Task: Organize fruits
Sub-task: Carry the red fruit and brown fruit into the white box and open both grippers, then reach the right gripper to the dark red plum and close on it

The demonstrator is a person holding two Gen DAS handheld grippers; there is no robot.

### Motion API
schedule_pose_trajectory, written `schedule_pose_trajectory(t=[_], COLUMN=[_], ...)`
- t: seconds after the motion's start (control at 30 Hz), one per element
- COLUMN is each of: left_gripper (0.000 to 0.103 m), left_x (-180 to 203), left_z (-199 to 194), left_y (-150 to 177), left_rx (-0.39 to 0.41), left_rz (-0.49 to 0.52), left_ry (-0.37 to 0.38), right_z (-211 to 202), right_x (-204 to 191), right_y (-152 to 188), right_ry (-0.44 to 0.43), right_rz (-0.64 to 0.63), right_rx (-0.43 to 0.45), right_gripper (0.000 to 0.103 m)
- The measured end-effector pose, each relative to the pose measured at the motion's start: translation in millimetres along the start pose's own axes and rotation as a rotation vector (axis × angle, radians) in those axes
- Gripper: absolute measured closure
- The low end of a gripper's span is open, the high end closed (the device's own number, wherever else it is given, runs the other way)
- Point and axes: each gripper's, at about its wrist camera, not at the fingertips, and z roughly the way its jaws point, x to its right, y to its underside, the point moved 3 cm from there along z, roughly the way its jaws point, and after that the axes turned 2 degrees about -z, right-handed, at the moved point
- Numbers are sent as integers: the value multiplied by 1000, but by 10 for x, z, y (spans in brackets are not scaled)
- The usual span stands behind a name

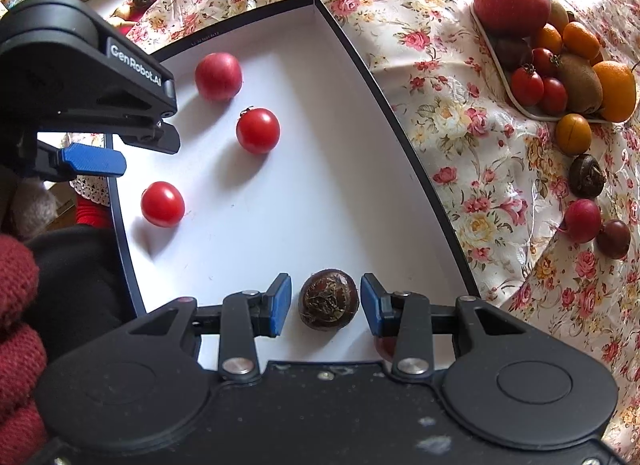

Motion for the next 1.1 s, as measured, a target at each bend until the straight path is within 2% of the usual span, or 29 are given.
schedule_pose_trajectory(t=[0.4, 0.67, 0.87, 1.1], left_gripper=[55, 55, 55, 55], left_x=[-22, 17, 27, 150], left_z=[-17, 7, 30, 18], left_y=[34, 52, 74, 138], left_rx=[-19, -25, -34, -28], left_rz=[-13, 4, 10, 60], left_ry=[45, 41, 34, 34], right_z=[106, 52, -131, -340], right_x=[106, 301, 641, 1339], right_y=[45, 118, 148, 206], right_ry=[-23, -56, -50, -6], right_rz=[28, 50, 86, 197], right_rx=[-23, -10, 36, 100], right_gripper=[62, 62, 62, 62])
